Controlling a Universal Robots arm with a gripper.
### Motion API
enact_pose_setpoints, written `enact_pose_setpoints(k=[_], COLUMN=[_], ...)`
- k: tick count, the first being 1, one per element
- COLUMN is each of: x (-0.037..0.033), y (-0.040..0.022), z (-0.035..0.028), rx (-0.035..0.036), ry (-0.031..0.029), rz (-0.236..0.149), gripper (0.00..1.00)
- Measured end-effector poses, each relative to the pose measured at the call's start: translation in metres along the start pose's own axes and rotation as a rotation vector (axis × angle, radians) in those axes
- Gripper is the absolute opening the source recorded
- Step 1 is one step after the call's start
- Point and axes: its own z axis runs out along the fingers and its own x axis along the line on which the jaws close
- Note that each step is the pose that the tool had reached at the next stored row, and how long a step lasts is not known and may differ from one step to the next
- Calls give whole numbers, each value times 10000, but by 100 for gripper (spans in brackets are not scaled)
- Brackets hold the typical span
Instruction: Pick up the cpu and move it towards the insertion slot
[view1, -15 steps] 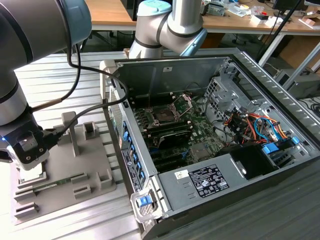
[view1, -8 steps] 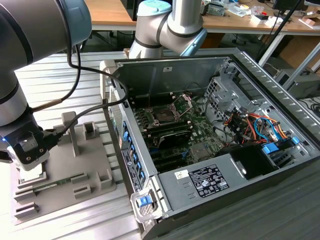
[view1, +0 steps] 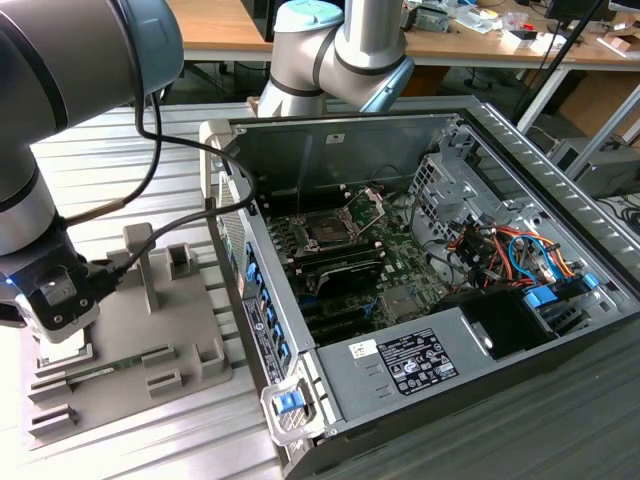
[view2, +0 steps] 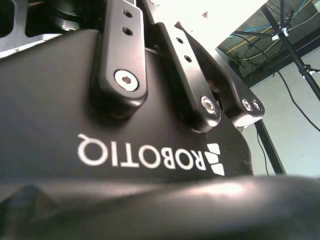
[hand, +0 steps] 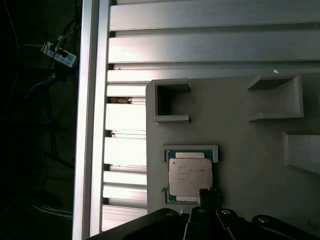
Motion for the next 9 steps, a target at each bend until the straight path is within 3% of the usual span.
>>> enact_pose_setpoints(k=[9], x=[0], y=[-9], z=[50], rx=[1], ry=[0], rz=[-1], gripper=[11])
